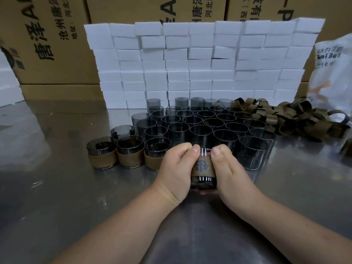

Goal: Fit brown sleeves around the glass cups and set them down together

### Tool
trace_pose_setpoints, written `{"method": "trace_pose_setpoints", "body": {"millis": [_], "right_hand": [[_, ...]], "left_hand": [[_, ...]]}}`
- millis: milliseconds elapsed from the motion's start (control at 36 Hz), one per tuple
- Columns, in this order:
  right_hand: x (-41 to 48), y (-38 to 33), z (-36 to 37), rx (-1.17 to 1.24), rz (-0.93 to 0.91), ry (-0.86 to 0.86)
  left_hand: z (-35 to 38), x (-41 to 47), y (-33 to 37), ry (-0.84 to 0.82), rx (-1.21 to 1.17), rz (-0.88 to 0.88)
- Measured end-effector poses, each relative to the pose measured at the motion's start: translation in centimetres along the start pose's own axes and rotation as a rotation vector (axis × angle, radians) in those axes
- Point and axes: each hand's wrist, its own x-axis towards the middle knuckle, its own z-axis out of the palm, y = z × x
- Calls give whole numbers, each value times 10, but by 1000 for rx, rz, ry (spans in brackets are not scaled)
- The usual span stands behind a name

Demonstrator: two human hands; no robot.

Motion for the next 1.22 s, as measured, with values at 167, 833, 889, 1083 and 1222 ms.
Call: {"method": "trace_pose_setpoints", "body": {"millis": [167,833,889,1083,1222], "right_hand": [[1,3,-2,-22,-8,-3],[6,18,-7,-412,-24,77],[8,20,-7,-449,-10,75],[9,20,-6,-514,8,74],[12,22,-7,-531,42,73]], "left_hand": [[1,0,0,2,5,2],[2,3,-11,-8,502,86],[2,3,-12,-30,557,50],[2,-2,-11,-158,807,51],[2,-2,-14,-119,895,130]]}}
